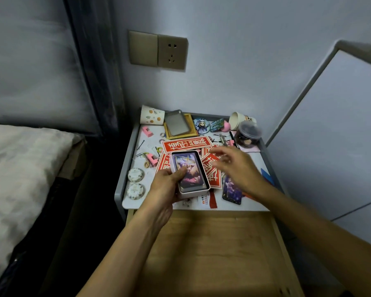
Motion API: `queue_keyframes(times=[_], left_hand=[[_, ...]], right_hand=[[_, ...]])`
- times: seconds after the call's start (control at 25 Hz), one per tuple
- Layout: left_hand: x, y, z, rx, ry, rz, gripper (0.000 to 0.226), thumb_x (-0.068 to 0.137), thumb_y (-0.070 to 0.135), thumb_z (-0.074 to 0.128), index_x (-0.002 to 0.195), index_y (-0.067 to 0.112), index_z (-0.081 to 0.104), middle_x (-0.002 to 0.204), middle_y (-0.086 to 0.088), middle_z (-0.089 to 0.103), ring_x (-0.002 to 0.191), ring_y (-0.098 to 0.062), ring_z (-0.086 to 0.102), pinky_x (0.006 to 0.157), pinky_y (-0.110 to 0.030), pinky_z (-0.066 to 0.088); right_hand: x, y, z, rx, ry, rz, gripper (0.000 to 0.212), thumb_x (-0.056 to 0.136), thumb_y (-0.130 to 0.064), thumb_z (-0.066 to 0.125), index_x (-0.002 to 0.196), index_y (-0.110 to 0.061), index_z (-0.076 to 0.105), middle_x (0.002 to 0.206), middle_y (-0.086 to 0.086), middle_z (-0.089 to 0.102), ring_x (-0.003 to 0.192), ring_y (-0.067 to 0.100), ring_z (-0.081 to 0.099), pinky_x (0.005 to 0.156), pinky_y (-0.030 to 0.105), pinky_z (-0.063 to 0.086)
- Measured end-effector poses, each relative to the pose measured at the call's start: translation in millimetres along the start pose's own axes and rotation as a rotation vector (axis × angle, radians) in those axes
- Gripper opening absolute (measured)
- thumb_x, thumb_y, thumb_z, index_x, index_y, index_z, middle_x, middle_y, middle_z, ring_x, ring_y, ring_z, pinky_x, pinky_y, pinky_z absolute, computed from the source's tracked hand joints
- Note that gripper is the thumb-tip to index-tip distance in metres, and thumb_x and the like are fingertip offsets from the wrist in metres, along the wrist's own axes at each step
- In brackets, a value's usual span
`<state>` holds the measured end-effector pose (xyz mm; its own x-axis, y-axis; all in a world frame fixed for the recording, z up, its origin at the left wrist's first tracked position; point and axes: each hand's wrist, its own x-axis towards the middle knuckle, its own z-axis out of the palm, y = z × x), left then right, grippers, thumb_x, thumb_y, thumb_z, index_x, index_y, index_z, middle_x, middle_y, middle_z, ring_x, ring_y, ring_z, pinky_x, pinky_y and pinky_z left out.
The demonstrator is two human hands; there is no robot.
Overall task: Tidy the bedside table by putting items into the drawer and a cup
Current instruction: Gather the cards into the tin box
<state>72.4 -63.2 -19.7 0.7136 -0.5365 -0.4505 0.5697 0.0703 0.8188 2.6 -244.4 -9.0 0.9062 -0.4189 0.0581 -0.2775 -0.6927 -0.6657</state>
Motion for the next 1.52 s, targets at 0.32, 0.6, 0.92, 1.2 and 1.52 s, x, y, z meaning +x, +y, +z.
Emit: queue_keyframes(times=[0.32,0.6,0.92,1.2,1.52], left_hand=[[-2,2,1,-0.037,0.000,0.031,0.012,0.096,0.013,0.058,0.103,0.003,0.061,0.078,-0.007,0.076,0.068,-0.020,0.073,0.064,-0.037,0.061],[-2,2,0,-0.038,0.005,0.030,0.012,0.096,0.014,0.058,0.102,0.004,0.059,0.077,-0.006,0.076,0.069,-0.020,0.073,0.068,-0.038,0.060],[-1,2,-2,-0.043,0.023,0.027,0.013,0.096,0.016,0.059,0.102,0.004,0.059,0.081,-0.008,0.076,0.073,-0.023,0.073,0.071,-0.039,0.060],[-2,0,-3,-0.031,0.019,0.028,0.016,0.096,0.016,0.059,0.106,0.003,0.059,0.082,-0.008,0.076,0.071,-0.022,0.073,0.068,-0.038,0.060],[-1,-1,-2,-0.028,0.014,0.031,0.013,0.096,0.016,0.059,0.103,0.004,0.058,0.080,-0.007,0.076,0.072,-0.022,0.073,0.070,-0.040,0.060]], right_hand=[[-6,102,-31,-0.621,-0.023,0.554,0.040,0.083,-0.044,0.071,0.096,-0.009,0.058,0.090,0.007,0.059,0.077,0.019,0.055,0.056,0.027,0.037],[5,108,-38,-0.471,-0.060,0.577,0.038,0.075,-0.036,0.082,0.090,-0.007,0.063,0.084,0.010,0.064,0.076,0.022,0.061,0.061,0.033,0.048],[-8,75,-35,-0.042,0.052,0.482,0.030,0.090,-0.017,0.065,0.117,-0.014,0.051,0.102,0.004,0.056,0.082,0.018,0.063,0.059,0.030,0.055],[-14,78,4,-0.195,-0.077,0.504,0.051,0.075,-0.029,0.082,0.110,-0.013,0.047,0.101,0.002,0.055,0.088,0.014,0.055,0.057,0.017,0.041],[-5,93,11,-0.226,-0.010,0.466,0.066,0.063,-0.035,0.089,0.111,-0.015,0.048,0.113,0.005,0.055,0.098,0.019,0.058,0.082,0.036,0.055]])
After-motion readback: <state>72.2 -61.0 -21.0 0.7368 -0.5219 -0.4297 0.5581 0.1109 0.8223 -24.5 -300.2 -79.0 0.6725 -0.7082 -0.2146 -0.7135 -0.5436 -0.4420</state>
